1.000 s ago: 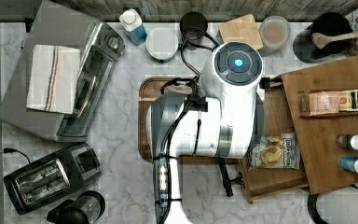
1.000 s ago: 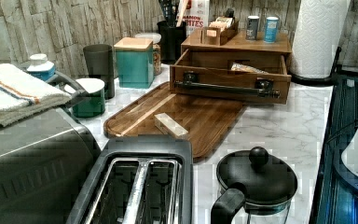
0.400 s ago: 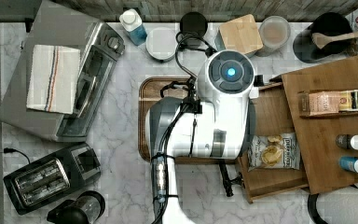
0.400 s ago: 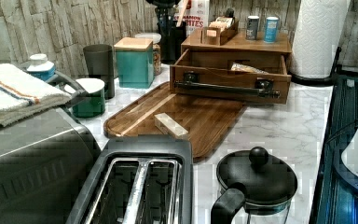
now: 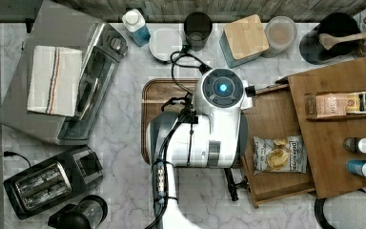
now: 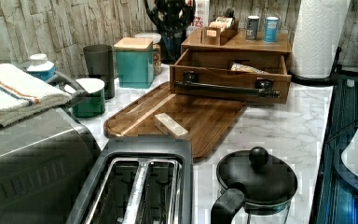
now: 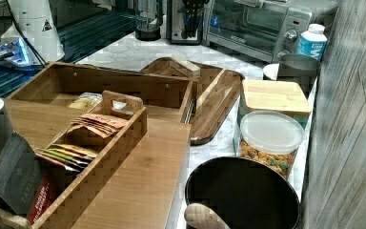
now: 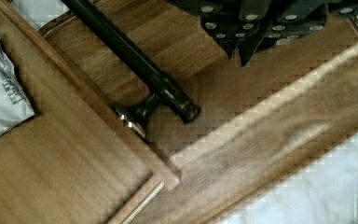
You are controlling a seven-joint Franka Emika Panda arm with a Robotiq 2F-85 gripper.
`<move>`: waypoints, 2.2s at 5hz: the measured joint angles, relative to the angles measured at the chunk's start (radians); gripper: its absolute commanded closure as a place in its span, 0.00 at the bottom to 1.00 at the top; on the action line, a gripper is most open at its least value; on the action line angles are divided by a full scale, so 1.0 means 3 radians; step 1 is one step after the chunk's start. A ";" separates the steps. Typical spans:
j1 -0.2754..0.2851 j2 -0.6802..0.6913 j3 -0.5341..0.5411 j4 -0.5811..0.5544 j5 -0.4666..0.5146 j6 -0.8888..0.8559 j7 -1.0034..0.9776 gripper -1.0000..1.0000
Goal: Close the drawer.
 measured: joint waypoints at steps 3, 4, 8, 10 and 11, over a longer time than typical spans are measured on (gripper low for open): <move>0.0107 -0.0182 0.0293 -0.0684 -0.0286 0.0685 -0.0776 1.00; 0.0220 -0.0353 0.0305 -0.0898 -0.0439 0.1038 -0.0986 1.00; 0.0157 -0.0070 0.0241 -0.0970 -0.0445 0.0994 -0.1440 1.00; 0.0023 -0.0090 0.0232 -0.1263 -0.0537 0.0863 -0.1517 1.00; -0.0034 -0.0158 0.0198 -0.1387 -0.0546 0.0822 -0.1794 1.00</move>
